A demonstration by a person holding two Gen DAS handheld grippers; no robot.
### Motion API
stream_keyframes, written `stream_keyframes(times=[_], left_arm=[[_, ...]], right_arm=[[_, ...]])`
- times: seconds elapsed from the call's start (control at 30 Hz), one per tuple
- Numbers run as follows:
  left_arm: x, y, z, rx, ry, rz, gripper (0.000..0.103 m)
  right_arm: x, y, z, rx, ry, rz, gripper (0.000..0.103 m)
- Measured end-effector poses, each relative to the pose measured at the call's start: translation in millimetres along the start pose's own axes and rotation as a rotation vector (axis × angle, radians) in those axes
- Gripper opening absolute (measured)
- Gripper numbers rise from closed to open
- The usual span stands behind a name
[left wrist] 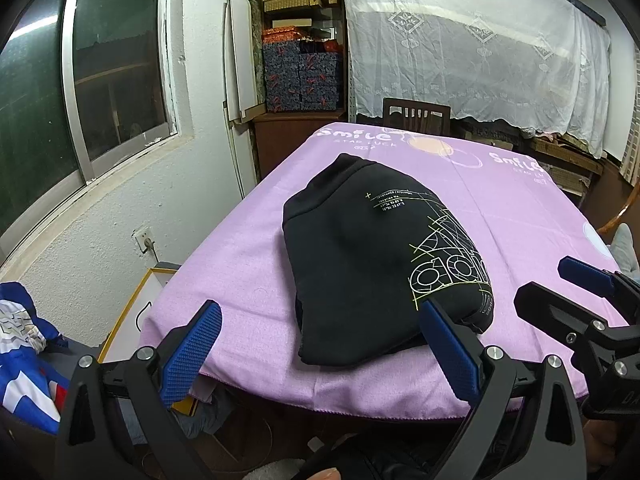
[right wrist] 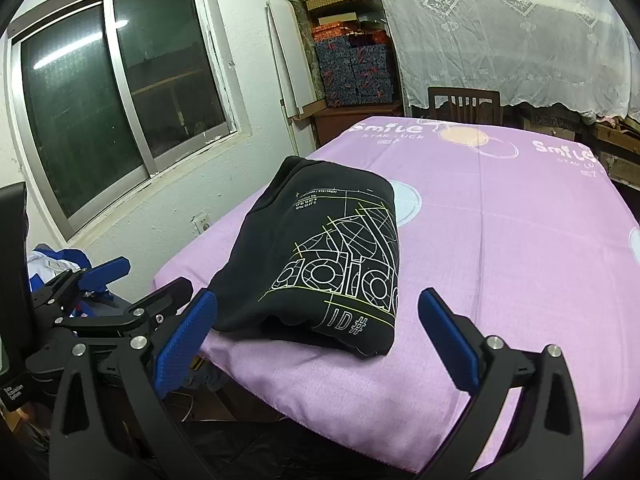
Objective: Fold large clothes
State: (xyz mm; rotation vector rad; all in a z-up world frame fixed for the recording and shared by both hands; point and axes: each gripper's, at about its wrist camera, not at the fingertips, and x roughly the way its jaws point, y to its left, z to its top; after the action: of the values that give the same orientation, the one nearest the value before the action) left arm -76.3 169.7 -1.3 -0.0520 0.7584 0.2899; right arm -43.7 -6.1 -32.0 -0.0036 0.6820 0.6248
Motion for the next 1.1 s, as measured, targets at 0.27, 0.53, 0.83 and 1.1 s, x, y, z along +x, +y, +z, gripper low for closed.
stream_keyframes(times=[0.27, 0.53, 0.83, 1.1], left_arm=[[1.1, 0.6, -0.6, 0.002, 0.001, -0.001, 0.099], [1.4, 4.5, -2.5, -0.005, -0.019, -0.026, 0.099], [-0.6, 0.8, -0.8, 0.013, -0.023, 0.004, 0.099], [-0.3, 3.3, 0.6, -0.001, -0.009, 0.000, 0.099]], right_arm=[[0.6, 0.0, 0.1, 0.005, 0.003, 0.003, 0.098], [1.6, -0.5, -0.3, 0.008, 0.007, 0.007, 0.098], [2.8, -0.3, -0.7, 0.010, 0.004, 0.007, 0.098], [2.7, -1.5, -0.4, 0.011, 0.006, 0.006, 0.098]])
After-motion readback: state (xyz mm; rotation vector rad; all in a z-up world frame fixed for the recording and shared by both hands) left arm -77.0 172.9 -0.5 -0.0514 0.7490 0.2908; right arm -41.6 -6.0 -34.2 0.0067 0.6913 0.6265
